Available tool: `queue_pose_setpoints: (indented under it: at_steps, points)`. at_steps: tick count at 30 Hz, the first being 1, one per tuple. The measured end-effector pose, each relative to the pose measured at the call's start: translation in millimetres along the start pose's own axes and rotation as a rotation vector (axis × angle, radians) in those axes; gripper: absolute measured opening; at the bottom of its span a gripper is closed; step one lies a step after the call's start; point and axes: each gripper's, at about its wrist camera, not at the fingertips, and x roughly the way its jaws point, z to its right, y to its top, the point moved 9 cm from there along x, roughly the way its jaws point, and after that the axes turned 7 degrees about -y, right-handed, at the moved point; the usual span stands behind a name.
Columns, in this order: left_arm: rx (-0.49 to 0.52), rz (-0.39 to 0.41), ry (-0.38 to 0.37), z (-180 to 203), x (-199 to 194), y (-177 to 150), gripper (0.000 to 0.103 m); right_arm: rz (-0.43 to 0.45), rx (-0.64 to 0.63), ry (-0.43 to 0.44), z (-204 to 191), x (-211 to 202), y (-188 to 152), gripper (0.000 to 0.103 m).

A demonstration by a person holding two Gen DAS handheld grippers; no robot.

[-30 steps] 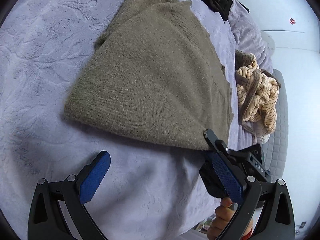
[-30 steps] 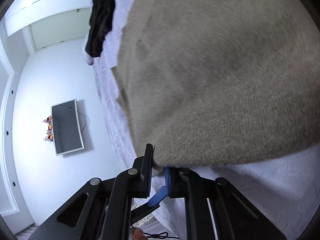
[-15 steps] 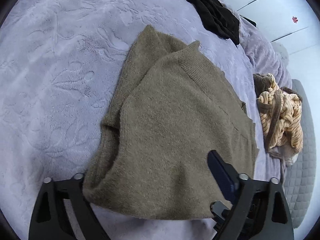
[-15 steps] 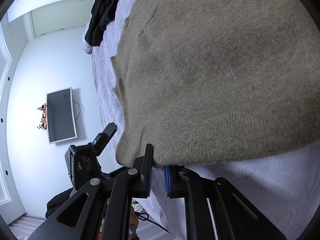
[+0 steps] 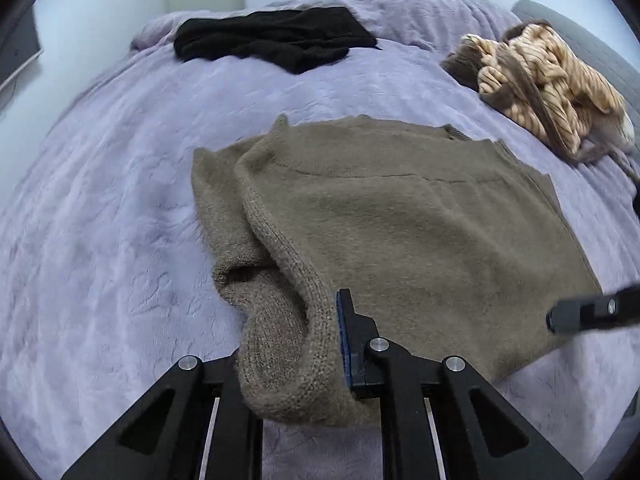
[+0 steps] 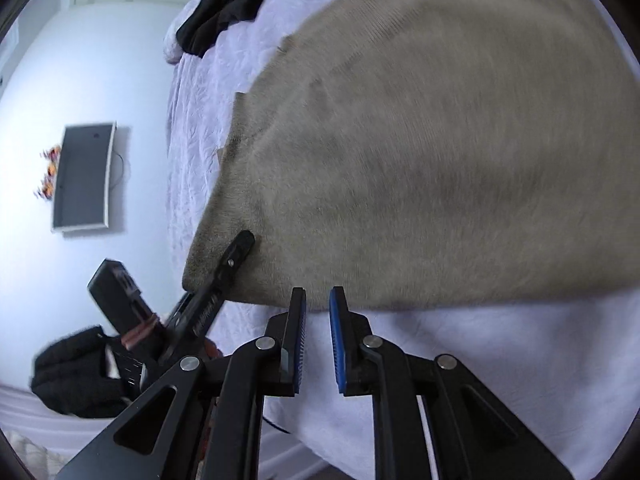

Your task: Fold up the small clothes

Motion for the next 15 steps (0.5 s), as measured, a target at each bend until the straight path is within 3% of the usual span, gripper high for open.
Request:
queue_pose_setpoints:
  at_steps: [2,3,4,6,11,15]
  points:
    - [0.035,0.004,0.005,3.8,-2.3,0.4,0.016,-0.002,-0.069,-0.054,-12.4,-5.1,16.2,0.017]
    - [0.045,0.004,0.009,3.7,-2.7,0.5,0.016,-0.007,-0.111,-0.081,-23.3,-5.4,26.2,0.028]
    - [0.053,0.005,0.012,3.4,-3.6,0.0,0.016,-0.015,-0.14,-0.098,-30.8,-4.3,31.3,0.053]
    - [0.064,0.008,0.013,5.2,-4.0,1.2,0.016,-0.036,-0.211,-0.115,-52.2,0.7,43.0,0.071]
    - [0.106,0.016,0.022,12.0,-4.7,0.2,0.016,-0.134,-0.372,-0.191,-108.2,39.2,72.2,0.072]
    - [0.133,0.025,0.018,16.3,-4.2,-0.7,0.016,-0.264,-0.474,-0.247,-145.1,83.7,84.2,0.084]
